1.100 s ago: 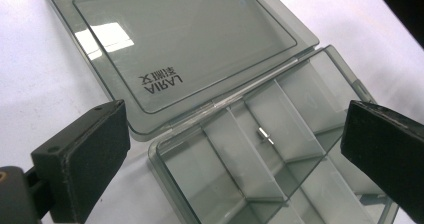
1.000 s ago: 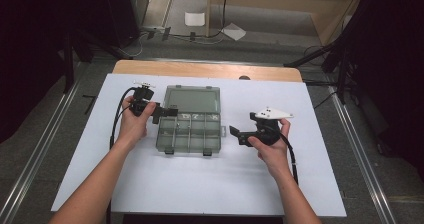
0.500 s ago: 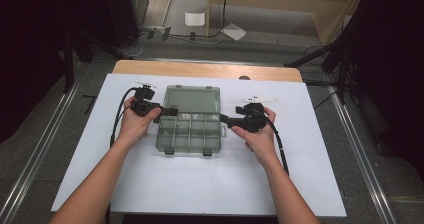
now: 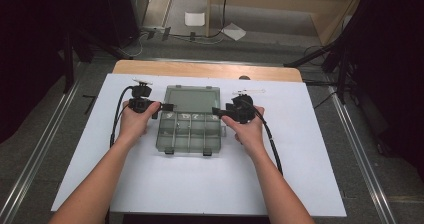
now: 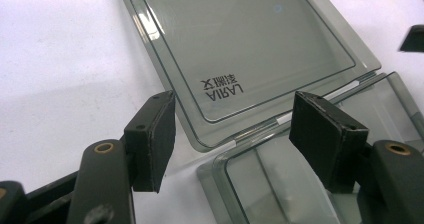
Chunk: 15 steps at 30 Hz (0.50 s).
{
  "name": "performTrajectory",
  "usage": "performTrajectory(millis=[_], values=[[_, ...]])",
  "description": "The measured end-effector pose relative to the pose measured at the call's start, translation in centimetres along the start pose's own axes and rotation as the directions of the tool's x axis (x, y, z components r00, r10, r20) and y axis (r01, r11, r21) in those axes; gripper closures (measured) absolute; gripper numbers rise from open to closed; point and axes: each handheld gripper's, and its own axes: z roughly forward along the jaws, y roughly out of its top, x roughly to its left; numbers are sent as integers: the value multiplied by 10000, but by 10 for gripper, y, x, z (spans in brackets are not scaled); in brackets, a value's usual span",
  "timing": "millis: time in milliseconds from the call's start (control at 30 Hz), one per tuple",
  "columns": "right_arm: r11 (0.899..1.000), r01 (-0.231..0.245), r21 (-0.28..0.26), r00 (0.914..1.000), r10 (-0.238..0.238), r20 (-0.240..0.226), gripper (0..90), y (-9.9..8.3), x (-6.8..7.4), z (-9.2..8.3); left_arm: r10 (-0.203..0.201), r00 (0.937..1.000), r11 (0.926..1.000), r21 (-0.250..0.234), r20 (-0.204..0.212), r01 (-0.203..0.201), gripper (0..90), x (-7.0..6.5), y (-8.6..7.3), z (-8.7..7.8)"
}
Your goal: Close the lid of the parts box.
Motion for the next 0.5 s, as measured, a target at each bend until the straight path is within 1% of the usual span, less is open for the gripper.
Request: performTrajectory(millis=[33, 167, 200, 267, 300, 333, 367, 433, 500], values=[[10000, 55, 65, 10000, -55, 19, 345, 1, 0, 2, 23, 10000, 10000, 25, -46, -22, 345, 0, 0, 0], [9997, -120, 207, 9999, 121, -53, 348, 4, 0, 8, -62, 9999, 10000, 29, -149, 62, 346, 1, 1, 3], [9996, -125, 265, 9999, 125, 2, 354, 5, 0, 9, -97, 9997, 10000, 10, -210, 98, 391, 2, 1, 4], [9993, -101, 370, 9999, 104, -71, 354, 5, 0, 13, -193, 9996, 9998, -41, -183, 192, 399, 2, 1, 5], [9991, -125, 415, 9999, 126, -6, 354, 5, 0, 15, -222, 9996, 9997, -55, -181, 221, 399, 1, 1, 6], [9989, -127, 454, 9999, 128, -15, 354, 6, 0, 16, -178, 9997, 9998, -44, -141, 177, 399, 2, 1, 7], [9987, -208, 472, 9998, 209, -28, 354, 6, 0, 17, -261, 9995, 9997, -29, -159, 260, 399, 1, 1, 7], [9983, -280, 513, 9996, 282, -31, 354, 7, 0, 20, -293, 9993, 9996, -63, -216, 292, 399, 1, 1, 8], [9981, -243, 565, 9997, 246, -46, 354, 7, 0, 22, -352, 9992, 9994, -76, -182, 351, 399, 1, 1, 9]])
